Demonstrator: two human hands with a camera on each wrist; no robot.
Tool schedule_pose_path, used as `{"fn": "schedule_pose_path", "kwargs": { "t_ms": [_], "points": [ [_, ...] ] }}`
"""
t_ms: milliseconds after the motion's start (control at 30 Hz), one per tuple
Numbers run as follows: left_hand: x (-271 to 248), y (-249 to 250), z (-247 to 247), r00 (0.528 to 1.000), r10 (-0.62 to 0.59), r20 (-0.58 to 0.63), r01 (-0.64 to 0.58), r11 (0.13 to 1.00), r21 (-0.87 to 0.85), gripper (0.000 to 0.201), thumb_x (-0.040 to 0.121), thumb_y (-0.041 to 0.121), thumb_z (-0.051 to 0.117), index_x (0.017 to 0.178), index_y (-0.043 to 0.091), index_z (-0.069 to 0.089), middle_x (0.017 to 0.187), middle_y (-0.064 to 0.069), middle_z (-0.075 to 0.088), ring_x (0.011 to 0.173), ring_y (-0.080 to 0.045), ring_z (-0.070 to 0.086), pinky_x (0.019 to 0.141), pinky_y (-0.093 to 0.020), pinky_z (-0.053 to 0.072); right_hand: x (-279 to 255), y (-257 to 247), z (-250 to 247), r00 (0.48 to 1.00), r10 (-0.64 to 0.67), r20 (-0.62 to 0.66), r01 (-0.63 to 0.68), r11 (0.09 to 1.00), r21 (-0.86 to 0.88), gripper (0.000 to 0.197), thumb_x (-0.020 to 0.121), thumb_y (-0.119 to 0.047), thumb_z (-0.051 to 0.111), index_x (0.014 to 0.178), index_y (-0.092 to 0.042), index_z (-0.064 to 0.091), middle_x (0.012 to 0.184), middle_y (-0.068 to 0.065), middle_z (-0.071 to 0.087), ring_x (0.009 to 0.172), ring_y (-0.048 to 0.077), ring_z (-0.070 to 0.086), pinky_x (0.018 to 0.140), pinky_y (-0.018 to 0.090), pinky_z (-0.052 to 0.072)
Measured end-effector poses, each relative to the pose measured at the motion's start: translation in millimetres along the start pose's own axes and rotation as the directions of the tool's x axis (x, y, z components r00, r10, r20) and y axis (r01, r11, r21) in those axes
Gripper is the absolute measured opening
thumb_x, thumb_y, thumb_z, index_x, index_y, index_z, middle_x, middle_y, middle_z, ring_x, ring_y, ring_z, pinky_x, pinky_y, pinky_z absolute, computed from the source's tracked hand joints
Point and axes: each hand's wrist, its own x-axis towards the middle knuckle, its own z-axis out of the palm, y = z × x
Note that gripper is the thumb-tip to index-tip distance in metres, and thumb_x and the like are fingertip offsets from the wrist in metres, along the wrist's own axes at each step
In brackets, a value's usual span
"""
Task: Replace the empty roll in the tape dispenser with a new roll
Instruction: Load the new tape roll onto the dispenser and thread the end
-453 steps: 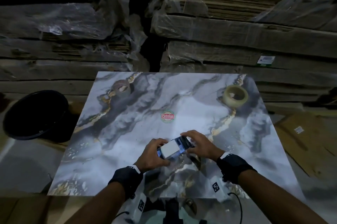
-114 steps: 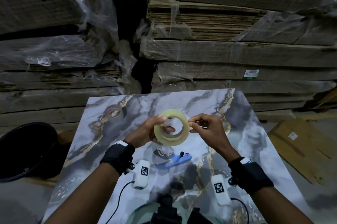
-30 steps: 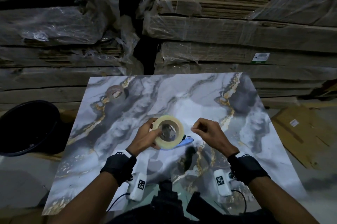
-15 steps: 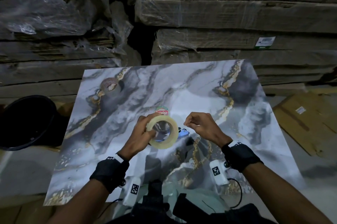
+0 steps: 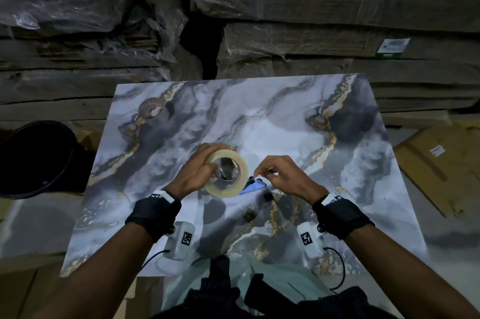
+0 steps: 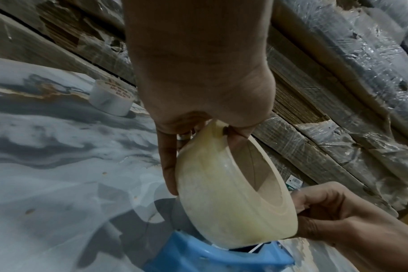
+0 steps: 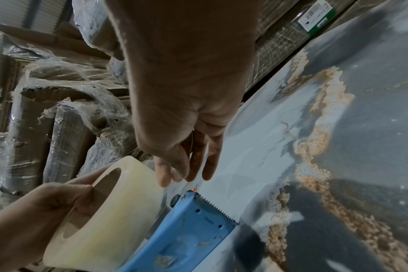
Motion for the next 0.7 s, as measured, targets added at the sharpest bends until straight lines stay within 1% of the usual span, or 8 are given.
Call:
{"fn": "schedule_pose_path", "kwargs": {
  "t_ms": [100,267,400,467,533,567,633,700],
  "points": [
    [6.0,0.5,-0.1,0.999,-0.015,0.048,0.014,1.0,0.019,0.067,0.068,0.014,0.05,0.128,0.041,0.064,0.125,0.009,0.06,0.125,-0.012,0.054,0.108,-0.051,0.043,1.4,0.7,-1.2,0.999,0.01,0.038,-0.009,1.0,-0.023,0.028,0.09,0.004,0.061,0.091,-0.014,0.082,0.098,-0.002,0.077,0.09,0.01,0.071,0.085,0.03,0.058],
    [14.3,-1.9,-0.9,0.996,-0.034,0.077,0.031,0.998,0.048,0.066,0.066,0.022,0.048,0.126,0.043,0.064,0.122,0.01,0.061,0.123,-0.011,0.054,0.106,-0.051,0.045,4.4,2.2,-1.9,0.995,0.022,0.096,-0.018,0.999,-0.042,0.029,0.091,-0.003,0.06,0.087,-0.024,0.079,0.096,-0.006,0.075,0.089,0.011,0.069,0.082,0.036,0.058],
    [19.8,-1.8,-2.2,0.993,-0.068,0.101,0.061,0.995,0.073,0.067,0.065,0.034,0.045,0.128,0.043,0.063,0.12,0.014,0.06,0.12,-0.009,0.054,0.104,-0.05,0.046,5.8,1.8,-1.5,0.994,0.034,0.106,-0.029,0.998,-0.047,0.026,0.093,-0.004,0.061,0.088,-0.021,0.08,0.096,-0.006,0.074,0.089,0.01,0.069,0.082,0.029,0.057],
    [22.3,-1.4,-2.6,0.992,-0.074,0.106,0.065,0.994,0.086,0.066,0.066,0.036,0.044,0.128,0.044,0.063,0.119,0.014,0.06,0.119,-0.01,0.055,0.103,-0.05,0.047,5.8,1.3,-0.8,0.992,0.033,0.119,-0.026,0.998,-0.057,0.024,0.093,-0.005,0.061,0.09,-0.019,0.08,0.095,-0.004,0.074,0.088,0.01,0.069,0.079,0.022,0.055],
    [25.1,-1.8,-2.5,0.991,-0.065,0.118,0.053,0.994,0.097,0.061,0.069,0.034,0.045,0.127,0.045,0.062,0.118,0.013,0.06,0.118,-0.012,0.056,0.102,-0.049,0.048,5.9,0.5,-0.1,0.991,0.032,0.127,-0.024,0.998,-0.064,0.024,0.092,-0.003,0.061,0.091,-0.017,0.08,0.095,-0.004,0.074,0.086,0.007,0.067,0.077,0.013,0.05],
    [26.5,-2.3,-2.5,0.99,-0.065,0.121,0.053,0.994,0.1,0.06,0.07,0.033,0.045,0.126,0.045,0.062,0.117,0.013,0.06,0.117,-0.013,0.057,0.102,-0.049,0.048,6.0,-0.3,0.2,0.991,0.033,0.129,-0.025,0.998,-0.062,0.026,0.091,-0.002,0.06,0.091,-0.017,0.08,0.094,-0.004,0.073,0.085,0.006,0.067,0.077,0.011,0.049],
    [30.1,-2.5,-2.8,0.989,-0.076,0.126,0.062,0.992,0.112,0.06,0.069,0.034,0.045,0.126,0.044,0.062,0.114,0.014,0.059,0.114,-0.014,0.058,0.1,-0.05,0.05,6.6,-2.2,0.2,0.991,0.036,0.13,-0.028,0.998,-0.06,0.028,0.09,-0.001,0.059,0.09,-0.019,0.08,0.092,-0.005,0.072,0.084,0.004,0.065,0.077,0.013,0.05],
    [34.1,-3.6,-2.3,0.986,-0.084,0.141,0.067,0.99,0.12,0.061,0.068,0.034,0.046,0.126,0.042,0.063,0.112,0.016,0.06,0.11,-0.013,0.06,0.097,-0.05,0.052,7.1,-5.2,-0.4,0.99,0.032,0.136,-0.024,0.998,-0.065,0.029,0.089,-0.001,0.059,0.088,-0.021,0.08,0.092,-0.005,0.073,0.084,0.007,0.066,0.078,0.02,0.054]
  ]
}}
